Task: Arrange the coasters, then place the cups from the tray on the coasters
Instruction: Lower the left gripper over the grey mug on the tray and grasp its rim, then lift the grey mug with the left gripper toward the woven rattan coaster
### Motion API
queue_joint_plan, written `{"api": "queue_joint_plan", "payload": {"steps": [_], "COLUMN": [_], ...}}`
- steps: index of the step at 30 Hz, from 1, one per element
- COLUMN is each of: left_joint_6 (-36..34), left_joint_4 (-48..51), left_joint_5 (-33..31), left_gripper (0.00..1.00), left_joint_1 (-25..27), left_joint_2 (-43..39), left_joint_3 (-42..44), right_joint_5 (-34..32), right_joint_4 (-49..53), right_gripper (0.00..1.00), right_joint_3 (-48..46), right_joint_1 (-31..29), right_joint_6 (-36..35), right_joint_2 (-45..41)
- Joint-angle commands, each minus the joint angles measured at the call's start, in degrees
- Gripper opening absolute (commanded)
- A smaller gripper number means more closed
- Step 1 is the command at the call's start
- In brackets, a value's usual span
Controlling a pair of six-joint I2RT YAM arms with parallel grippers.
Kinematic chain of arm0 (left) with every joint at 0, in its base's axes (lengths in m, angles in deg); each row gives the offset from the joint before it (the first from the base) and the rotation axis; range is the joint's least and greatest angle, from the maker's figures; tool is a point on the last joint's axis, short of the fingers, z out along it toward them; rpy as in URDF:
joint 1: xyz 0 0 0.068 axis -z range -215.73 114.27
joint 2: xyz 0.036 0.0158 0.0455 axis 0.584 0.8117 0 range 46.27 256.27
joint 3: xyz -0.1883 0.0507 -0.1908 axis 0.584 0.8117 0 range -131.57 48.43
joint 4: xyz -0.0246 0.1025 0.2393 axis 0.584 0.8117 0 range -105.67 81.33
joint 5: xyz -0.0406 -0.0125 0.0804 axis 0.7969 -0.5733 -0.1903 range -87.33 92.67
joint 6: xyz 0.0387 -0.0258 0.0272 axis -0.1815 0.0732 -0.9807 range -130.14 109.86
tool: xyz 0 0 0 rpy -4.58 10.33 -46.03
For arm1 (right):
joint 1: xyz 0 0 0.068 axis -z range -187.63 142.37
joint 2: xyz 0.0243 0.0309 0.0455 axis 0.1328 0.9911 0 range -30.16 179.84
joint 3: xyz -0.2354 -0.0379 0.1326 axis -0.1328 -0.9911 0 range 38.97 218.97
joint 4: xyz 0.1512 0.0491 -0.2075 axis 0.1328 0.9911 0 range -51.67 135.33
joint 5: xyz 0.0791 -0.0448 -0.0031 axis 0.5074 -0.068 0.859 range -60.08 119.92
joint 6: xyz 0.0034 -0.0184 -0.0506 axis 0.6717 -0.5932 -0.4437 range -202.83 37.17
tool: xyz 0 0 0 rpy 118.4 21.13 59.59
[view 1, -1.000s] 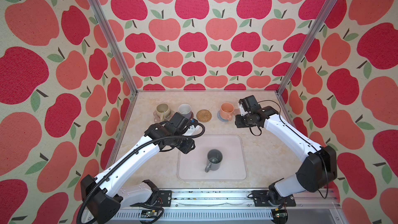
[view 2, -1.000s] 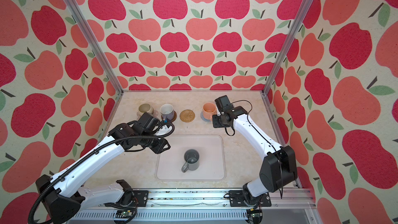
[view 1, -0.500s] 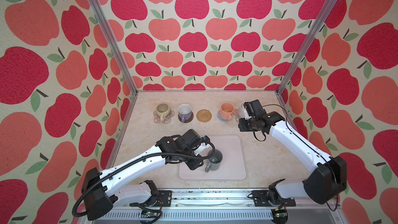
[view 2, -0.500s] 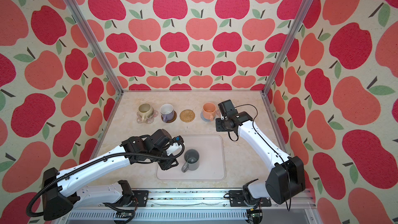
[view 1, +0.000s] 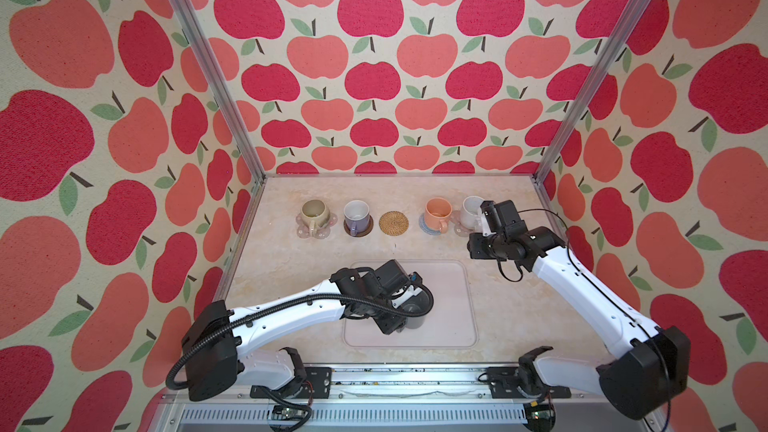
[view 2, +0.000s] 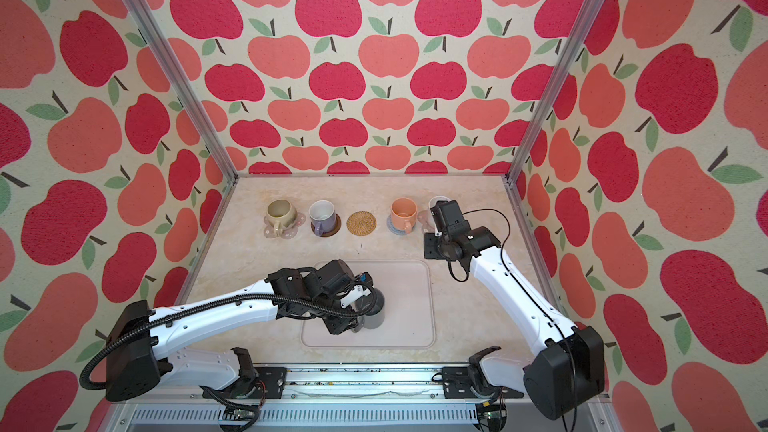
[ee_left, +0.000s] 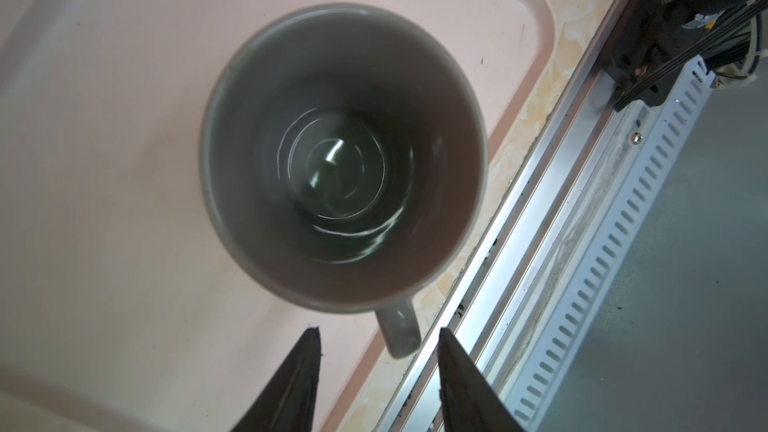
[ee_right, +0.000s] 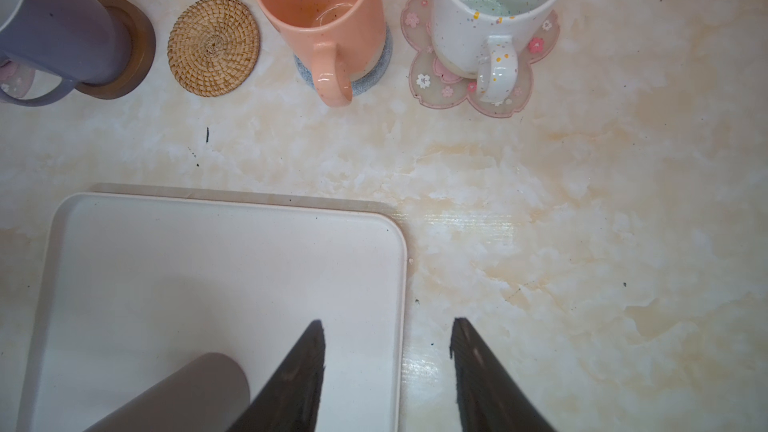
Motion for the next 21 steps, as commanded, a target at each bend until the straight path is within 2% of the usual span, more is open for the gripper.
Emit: {"api": "queue_joint_plan", "payload": {"steps": [1, 14, 16, 21], "left_joint_6": [0.89, 5.61, 6.07, 7.18], "left_joint_4": [-0.95, -3.70, -4.02, -3.37], "left_joint_5": [0.07, -6.53, -6.82, -8.75], "left_gripper": [0.48, 0.43, 0.40, 0.24], "left_joint_1": [0.78, 3.34, 3.33, 3.25], "left_joint_2": [1.72, 7.68, 8.05, 9.17], "left_joint_3": [-1.19, -3.19, -3.34, -3.43], "right_joint_5": [-1.22, -0.61, -0.50, -0.50], "right_joint_4": [-0.96, -1.32, -1.32, -1.25], "right_gripper": [0.53, 0.54, 0.54, 0.54], "right_joint_3": [-1.70, -1.48, -1.63, -1.76], "right_joint_1": [0.70, 1.10, 1.09, 1.13], "right_joint_6": [0.50, -0.47, -0.47, -0.53], "right_joint_2": [-1.65, -0.47, -0.36, -0.14]}}
